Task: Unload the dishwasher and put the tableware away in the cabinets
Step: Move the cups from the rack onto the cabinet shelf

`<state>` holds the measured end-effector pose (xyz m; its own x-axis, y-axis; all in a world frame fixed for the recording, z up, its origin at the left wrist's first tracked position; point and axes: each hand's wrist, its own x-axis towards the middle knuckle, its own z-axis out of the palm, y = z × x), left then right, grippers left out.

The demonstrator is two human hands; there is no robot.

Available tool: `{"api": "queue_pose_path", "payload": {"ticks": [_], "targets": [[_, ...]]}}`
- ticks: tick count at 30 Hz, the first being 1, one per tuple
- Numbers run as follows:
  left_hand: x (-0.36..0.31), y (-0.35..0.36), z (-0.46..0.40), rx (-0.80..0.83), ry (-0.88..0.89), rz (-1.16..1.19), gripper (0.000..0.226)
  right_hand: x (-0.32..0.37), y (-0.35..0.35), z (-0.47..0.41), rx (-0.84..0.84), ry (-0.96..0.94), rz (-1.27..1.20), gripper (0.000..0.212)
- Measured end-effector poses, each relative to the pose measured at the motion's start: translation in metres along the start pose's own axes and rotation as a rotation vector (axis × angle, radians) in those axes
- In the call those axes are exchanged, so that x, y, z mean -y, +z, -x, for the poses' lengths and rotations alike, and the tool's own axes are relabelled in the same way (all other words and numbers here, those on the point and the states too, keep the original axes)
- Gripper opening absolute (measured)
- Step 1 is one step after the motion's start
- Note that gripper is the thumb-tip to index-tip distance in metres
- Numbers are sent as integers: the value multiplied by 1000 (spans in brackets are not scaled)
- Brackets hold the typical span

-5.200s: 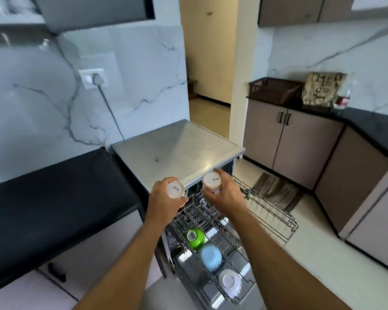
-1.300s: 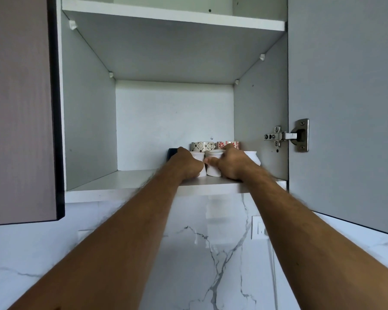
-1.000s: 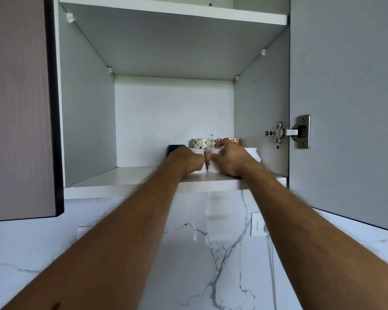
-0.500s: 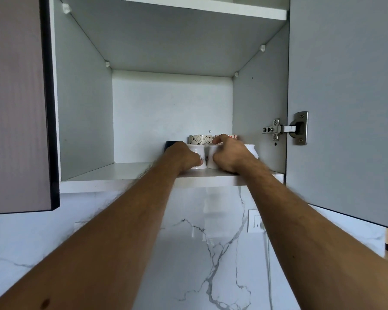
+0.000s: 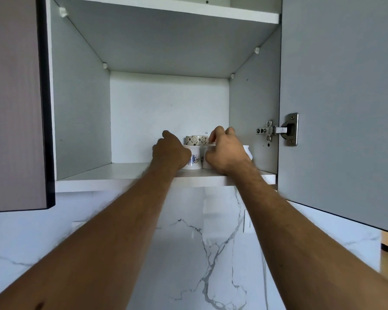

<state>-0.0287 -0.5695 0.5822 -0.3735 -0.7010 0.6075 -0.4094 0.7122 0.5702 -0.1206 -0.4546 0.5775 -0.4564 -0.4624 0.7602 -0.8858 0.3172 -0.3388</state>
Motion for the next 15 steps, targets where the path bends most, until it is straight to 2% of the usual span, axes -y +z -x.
{"api": "queue_pose_path", "payload": {"ticks": [3, 7, 12, 15], "targets": [[-2, 2, 8, -119, 160, -131, 49, 1, 1, 0, 23, -1, 78, 22], [-6, 1, 18, -356, 314, -291, 38, 1, 4, -1, 49, 60, 106, 37], [-6, 0, 23, -360, 322, -295, 35, -4, 7, -5, 51, 104, 84, 47], [-9, -3, 28, -343, 262, -232, 38, -8, 6, -10, 94, 147, 10, 47]]}}
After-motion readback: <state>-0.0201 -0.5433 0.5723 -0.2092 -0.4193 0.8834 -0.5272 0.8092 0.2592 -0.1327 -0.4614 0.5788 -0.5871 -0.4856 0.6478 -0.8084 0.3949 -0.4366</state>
